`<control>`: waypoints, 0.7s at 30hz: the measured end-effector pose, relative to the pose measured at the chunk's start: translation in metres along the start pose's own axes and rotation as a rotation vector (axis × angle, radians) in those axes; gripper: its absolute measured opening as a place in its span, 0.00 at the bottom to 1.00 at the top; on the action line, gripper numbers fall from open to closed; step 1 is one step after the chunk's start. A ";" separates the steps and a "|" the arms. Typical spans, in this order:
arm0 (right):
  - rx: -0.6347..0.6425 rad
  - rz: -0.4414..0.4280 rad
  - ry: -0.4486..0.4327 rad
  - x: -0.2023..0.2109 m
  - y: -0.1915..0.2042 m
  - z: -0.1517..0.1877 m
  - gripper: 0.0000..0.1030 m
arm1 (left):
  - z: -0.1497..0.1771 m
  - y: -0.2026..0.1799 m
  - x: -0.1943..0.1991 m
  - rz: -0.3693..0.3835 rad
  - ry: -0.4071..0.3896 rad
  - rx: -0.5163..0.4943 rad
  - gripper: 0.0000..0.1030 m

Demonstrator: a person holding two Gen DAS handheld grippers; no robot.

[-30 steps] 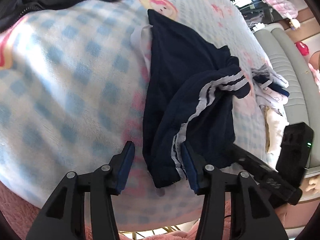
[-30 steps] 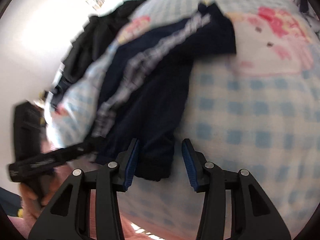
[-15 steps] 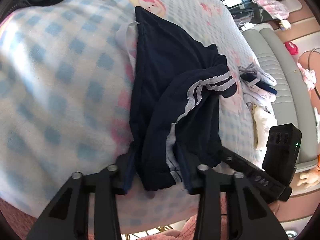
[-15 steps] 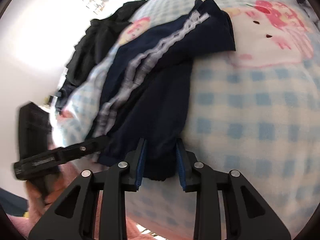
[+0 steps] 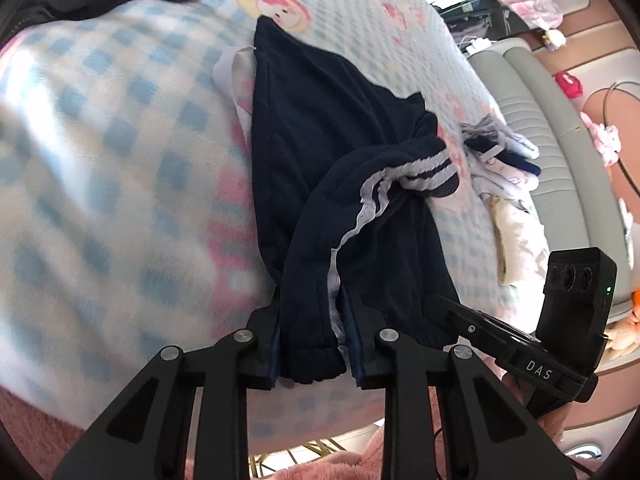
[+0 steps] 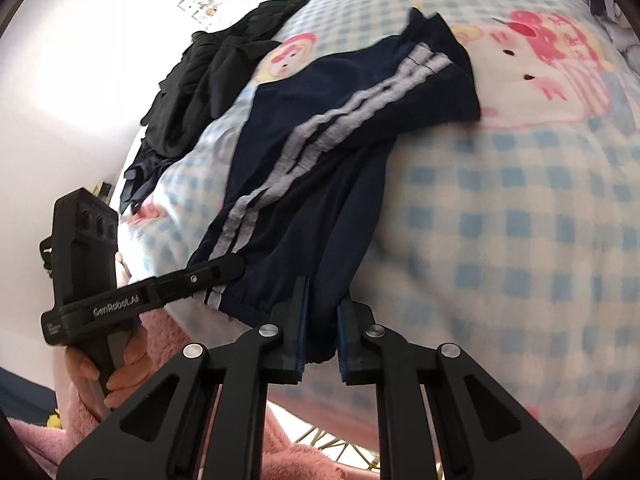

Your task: Fold clothes

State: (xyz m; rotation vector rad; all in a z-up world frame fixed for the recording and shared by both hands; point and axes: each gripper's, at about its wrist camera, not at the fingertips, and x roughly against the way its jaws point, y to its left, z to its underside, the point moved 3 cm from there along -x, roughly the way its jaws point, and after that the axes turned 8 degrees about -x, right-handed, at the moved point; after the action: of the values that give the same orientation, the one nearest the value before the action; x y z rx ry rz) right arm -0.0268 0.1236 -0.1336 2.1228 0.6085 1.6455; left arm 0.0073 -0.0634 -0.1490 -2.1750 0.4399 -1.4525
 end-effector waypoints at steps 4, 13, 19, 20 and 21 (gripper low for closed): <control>0.016 0.001 0.003 0.003 0.002 0.002 0.13 | 0.000 0.005 0.009 0.001 -0.002 0.002 0.25; 0.054 0.089 -0.095 0.036 0.000 -0.018 0.25 | -0.015 -0.002 0.030 -0.075 -0.048 -0.038 0.41; 0.054 0.066 -0.021 0.006 0.000 -0.023 0.25 | -0.017 -0.006 -0.003 -0.122 0.013 -0.079 0.40; 0.054 0.070 -0.003 -0.002 -0.001 -0.021 0.25 | -0.014 -0.005 -0.009 -0.152 0.033 -0.079 0.40; 0.057 0.107 0.012 -0.007 -0.003 -0.017 0.25 | -0.009 0.000 -0.013 -0.182 0.053 -0.064 0.40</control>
State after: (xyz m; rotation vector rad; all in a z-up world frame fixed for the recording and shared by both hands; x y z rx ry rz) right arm -0.0454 0.1226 -0.1368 2.2225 0.5598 1.7184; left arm -0.0057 -0.0586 -0.1564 -2.2818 0.3174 -1.6154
